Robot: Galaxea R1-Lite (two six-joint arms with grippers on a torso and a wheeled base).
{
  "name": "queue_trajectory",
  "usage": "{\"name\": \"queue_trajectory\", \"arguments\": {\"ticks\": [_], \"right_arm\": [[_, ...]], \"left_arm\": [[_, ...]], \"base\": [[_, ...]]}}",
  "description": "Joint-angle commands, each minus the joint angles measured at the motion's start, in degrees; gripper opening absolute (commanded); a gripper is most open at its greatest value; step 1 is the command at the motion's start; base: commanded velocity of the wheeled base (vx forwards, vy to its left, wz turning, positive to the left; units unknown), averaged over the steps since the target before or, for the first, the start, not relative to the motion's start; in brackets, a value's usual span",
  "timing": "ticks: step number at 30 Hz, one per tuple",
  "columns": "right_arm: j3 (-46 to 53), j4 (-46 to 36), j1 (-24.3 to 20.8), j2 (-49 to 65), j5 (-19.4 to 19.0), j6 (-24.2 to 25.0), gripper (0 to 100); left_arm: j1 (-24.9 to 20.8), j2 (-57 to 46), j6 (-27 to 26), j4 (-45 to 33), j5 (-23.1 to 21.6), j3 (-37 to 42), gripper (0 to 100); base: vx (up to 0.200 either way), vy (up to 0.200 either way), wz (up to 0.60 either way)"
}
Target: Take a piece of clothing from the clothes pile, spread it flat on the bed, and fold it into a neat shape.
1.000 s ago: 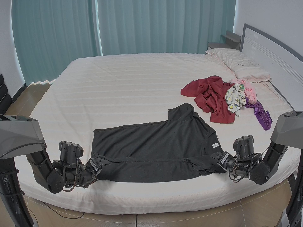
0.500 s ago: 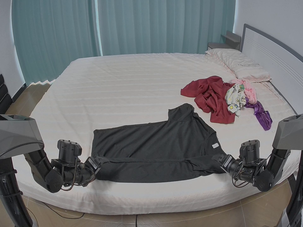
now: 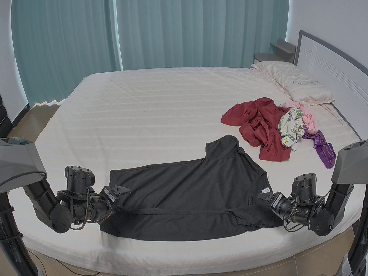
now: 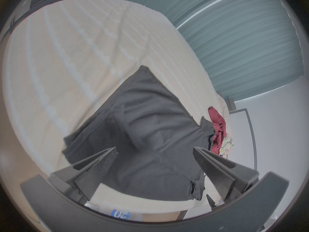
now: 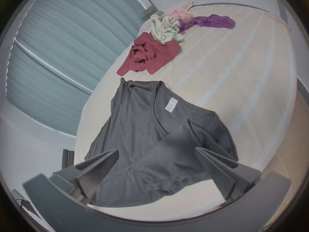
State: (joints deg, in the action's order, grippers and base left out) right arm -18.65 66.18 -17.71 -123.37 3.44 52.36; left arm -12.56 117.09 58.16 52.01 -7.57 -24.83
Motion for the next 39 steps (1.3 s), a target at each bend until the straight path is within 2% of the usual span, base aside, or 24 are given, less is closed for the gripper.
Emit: {"name": "queue_trajectory", "arguments": {"ticks": [1, 2, 3, 5, 6, 7, 8, 11, 14, 20, 26, 27, 31, 32, 34, 39], "right_arm": [[0.19, 0.0, -0.04, 0.15, -0.01, -0.15, 100], [0.28, 0.0, -0.04, 0.15, -0.01, -0.42, 100], [0.28, 0.0, -0.04, 0.15, -0.01, -0.42, 100], [0.72, 0.17, -0.13, 0.06, -0.1, -0.85, 100], [0.72, 0.17, -0.13, 0.06, -0.1, -0.85, 100], [0.81, 0.26, -0.13, 0.06, -0.1, -0.94, 100], [0.9, 0.26, -0.13, 0.06, -0.1, -0.94, 100], [0.99, 0.26, -0.22, 0.06, -0.1, -0.94, 100], [0.99, 0.26, -0.22, -0.03, -0.19, -0.94, 100], [0.99, 0.26, -0.92, -0.03, -0.19, -0.85, 100], [1.25, 0.35, -1.01, 0.06, -0.19, -0.85, 100], [1.34, 0.35, -1.01, 0.06, -0.19, -0.85, 100], [1.34, 0.35, -1.01, -0.03, -0.19, -0.85, 100], [1.34, 0.35, -1.01, -0.03, -0.19, -0.85, 100], [1.34, 0.35, -1.1, -0.03, -0.19, -0.85, 100], [1.43, 0.35, -1.36, -0.03, -0.19, -0.85, 100]], "left_arm": [[2.54, -2.31, -2.61, -0.15, -0.16, 0.4, 100], [3.77, -2.31, -5.43, -0.24, -0.16, 1.1, 100], [3.77, -2.31, -5.43, -0.24, -0.16, 1.1, 100], [7.19, -1.78, -15.09, -0.15, -0.96, 4.88, 100], [7.37, -1.69, -15.62, -0.06, -1.04, 5.14, 100], [8.69, -1.16, -21.77, 0.38, -2.1, 7.25, 100], [8.78, -0.72, -24.41, 0.38, -2.62, 8.22, 100], [8.78, 1.47, -28.98, 0.47, -2.8, 10.24, 100], [8.51, 5.34, -30.74, 1.26, -2.54, 9.89, 100], [7.72, 10.53, -30.74, 8.38, -2.45, 10.77, 100], [6.93, 12.37, -31.0, 11.19, -1.66, 11.56, 100], [6.84, 12.28, -31.18, 11.19, -1.48, 12.18, 0], [6.76, 11.67, -33.02, 11.19, 1.07, 13.67, 0], [6.76, 11.58, -35.22, 11.1, 3.53, 14.64, 0], [6.76, 11.05, -36.98, 11.1, 5.11, 15.6, 0], [6.76, 10.17, -38.56, 10.75, 5.46, 17.1, 0]], "base": [[0.0, 0.0, 0.0], [0.0, 0.0, 0.0], [0.0, 0.0, 0.0], [0.0, 0.0, 0.0], [0.0, 0.0, 0.0], [0.0, 0.0, 0.0], [0.0, 0.0, 0.0], [0.0, 0.0, 0.0], [0.0, 0.0, 0.0], [0.0, 0.0, 0.0], [0.0, 0.0, 0.0], [0.0, 0.0, 0.0], [0.0, 0.0, 0.0], [0.0, 0.0, 0.0], [0.0, 0.0, 0.0], [0.0, 0.0, 0.0]]}}
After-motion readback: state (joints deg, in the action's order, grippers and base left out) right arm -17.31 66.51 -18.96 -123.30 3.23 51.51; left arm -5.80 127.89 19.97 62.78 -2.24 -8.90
